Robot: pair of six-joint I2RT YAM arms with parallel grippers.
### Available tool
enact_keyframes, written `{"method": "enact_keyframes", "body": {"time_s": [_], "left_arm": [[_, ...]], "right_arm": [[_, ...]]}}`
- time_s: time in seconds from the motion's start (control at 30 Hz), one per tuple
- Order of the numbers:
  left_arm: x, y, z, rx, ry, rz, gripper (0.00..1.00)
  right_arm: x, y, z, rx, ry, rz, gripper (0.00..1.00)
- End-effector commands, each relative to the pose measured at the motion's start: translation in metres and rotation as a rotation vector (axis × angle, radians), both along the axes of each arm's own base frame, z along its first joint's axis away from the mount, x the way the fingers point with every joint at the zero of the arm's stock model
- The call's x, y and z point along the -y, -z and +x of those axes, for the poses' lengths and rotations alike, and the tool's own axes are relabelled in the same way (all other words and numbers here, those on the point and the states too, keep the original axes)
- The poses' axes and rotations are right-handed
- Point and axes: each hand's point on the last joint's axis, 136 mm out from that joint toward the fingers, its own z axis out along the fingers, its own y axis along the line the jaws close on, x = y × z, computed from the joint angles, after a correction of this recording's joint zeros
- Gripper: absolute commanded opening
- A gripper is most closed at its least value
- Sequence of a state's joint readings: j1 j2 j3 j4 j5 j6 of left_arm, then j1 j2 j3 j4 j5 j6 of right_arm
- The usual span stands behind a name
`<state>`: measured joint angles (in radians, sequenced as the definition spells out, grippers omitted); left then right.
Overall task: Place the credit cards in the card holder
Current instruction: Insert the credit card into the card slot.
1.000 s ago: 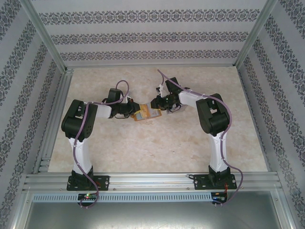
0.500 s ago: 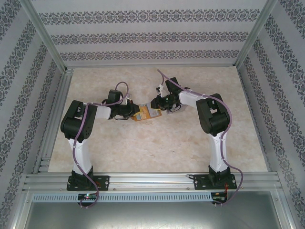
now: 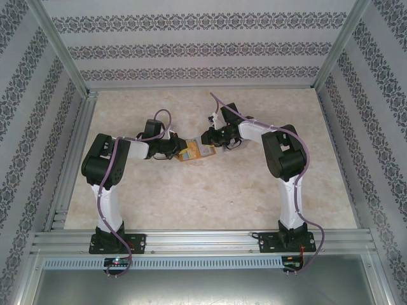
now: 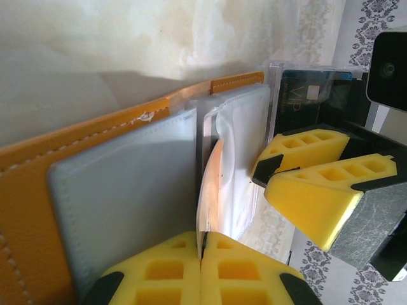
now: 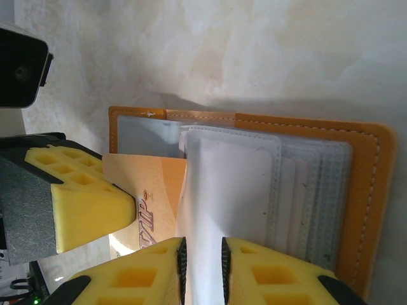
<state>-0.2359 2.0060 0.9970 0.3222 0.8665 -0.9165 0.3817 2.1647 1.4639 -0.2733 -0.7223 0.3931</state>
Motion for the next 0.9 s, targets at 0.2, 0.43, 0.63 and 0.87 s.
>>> {"method": "enact_keyframes", "body": {"time_s": [0.2, 0.43, 0.63, 0.87], "left_arm": [[-0.010, 0.028, -0.025, -0.144, -0.035, 0.103, 0.00], [-0.009, 0.028, -0.025, -0.158, -0.054, 0.084, 0.00], [-0.005, 0.028, -0.016, -0.139, -0.043, 0.068, 0.00], [0.000, 0.031, -0.001, -0.113, -0.042, 0.049, 0.00]], "right_arm": [[0.012, 0.020, -0.011, -0.055, 0.013, -0.068, 0.26], [0.012, 0.019, -0.012, -0.053, 0.011, -0.068, 0.26], [0.012, 0.019, -0.011, -0.054, 0.010, -0.066, 0.26], [0.013, 0.021, -0.013, -0.059, 0.009, -0.072, 0.26]]}}
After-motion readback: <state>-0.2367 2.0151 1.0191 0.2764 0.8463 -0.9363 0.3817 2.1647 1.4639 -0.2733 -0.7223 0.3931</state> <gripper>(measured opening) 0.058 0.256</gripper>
